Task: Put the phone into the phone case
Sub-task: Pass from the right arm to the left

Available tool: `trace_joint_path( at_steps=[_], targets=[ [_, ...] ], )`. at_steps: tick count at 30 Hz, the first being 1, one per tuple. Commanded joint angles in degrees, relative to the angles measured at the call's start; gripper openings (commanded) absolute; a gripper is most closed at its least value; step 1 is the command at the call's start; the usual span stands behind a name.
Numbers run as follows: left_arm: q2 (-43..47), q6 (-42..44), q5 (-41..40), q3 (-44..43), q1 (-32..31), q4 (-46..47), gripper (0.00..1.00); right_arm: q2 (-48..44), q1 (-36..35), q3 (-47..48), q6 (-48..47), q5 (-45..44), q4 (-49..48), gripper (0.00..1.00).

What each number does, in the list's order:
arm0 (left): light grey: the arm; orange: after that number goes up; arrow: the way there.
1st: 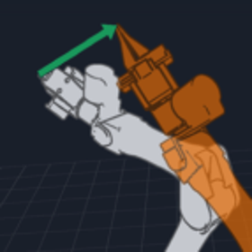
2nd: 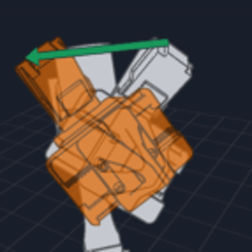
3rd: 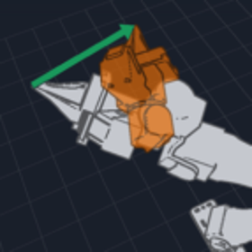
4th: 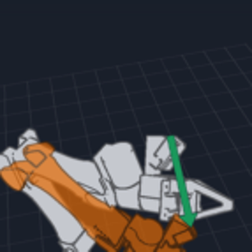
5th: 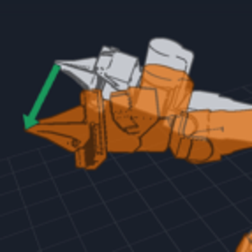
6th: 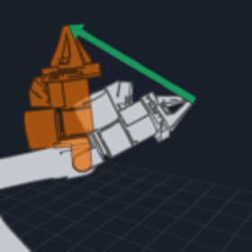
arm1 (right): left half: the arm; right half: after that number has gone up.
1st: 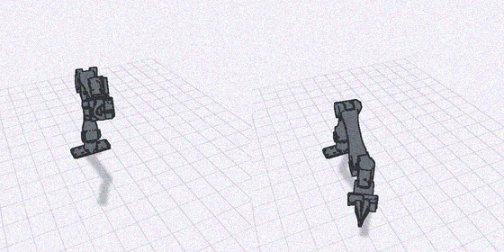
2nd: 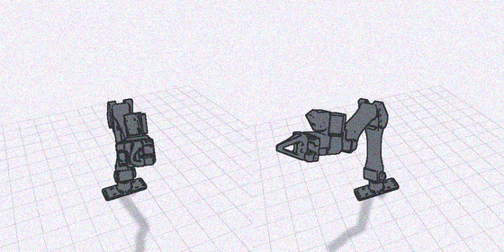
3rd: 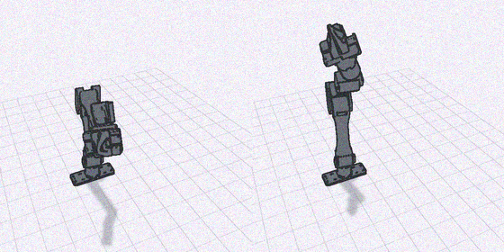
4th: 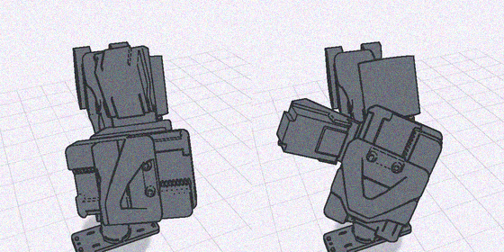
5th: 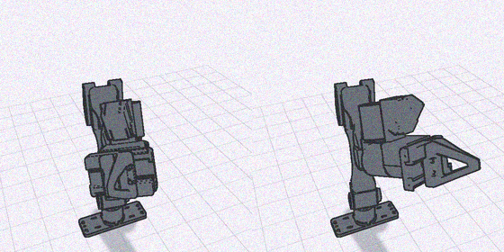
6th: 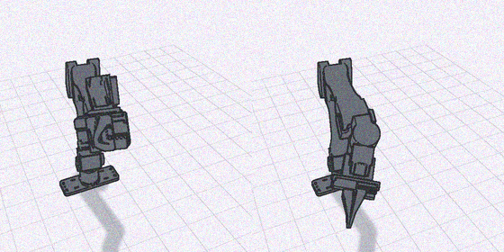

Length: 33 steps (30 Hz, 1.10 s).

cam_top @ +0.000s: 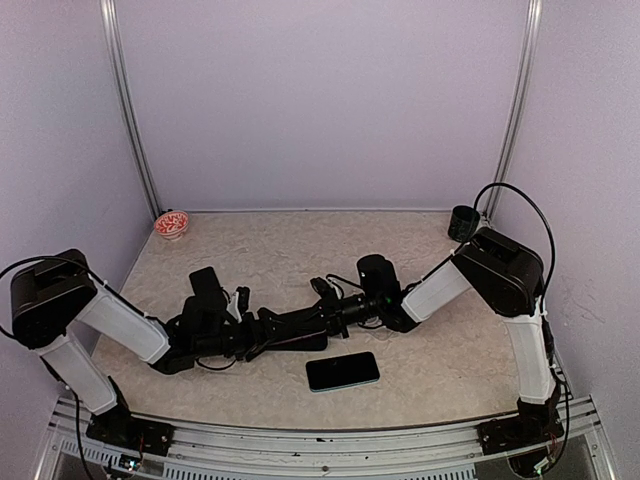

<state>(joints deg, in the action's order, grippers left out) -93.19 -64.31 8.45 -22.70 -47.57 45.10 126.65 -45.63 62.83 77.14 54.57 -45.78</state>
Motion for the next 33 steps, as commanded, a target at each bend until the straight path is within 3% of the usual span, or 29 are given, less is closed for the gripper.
trace_joint_path(
  at_steps=[1,10,16,19,30,33],
  targets=[
    [1.1,0.7,2.6,0.4,-0.2,6.3,0.83,0.0,-0.8,-0.6,-0.6,0.4,-2.4,0.00],
    [3.8,1.7,4.9,1.3,1.4,6.0,0.75,-0.6,-0.8,-0.1,-5.9,0.3,3.9,0.00],
    [4.9,1.9,6.2,1.8,2.2,6.5,0.64,-0.7,-0.8,-0.3,-7.1,0.4,4.1,0.00],
    [5.2,1.8,7.0,2.0,2.5,7.5,0.63,-0.7,-0.8,-0.2,-7.8,0.6,4.2,0.00],
    [3.7,-0.6,7.7,4.9,2.4,18.6,0.63,0.1,-0.9,-1.8,-3.4,0.5,-2.0,0.01],
    [1.8,-1.4,8.4,4.9,2.2,22.4,0.57,0.0,-1.3,-1.4,-3.3,0.4,-1.6,0.04]
  ],
)
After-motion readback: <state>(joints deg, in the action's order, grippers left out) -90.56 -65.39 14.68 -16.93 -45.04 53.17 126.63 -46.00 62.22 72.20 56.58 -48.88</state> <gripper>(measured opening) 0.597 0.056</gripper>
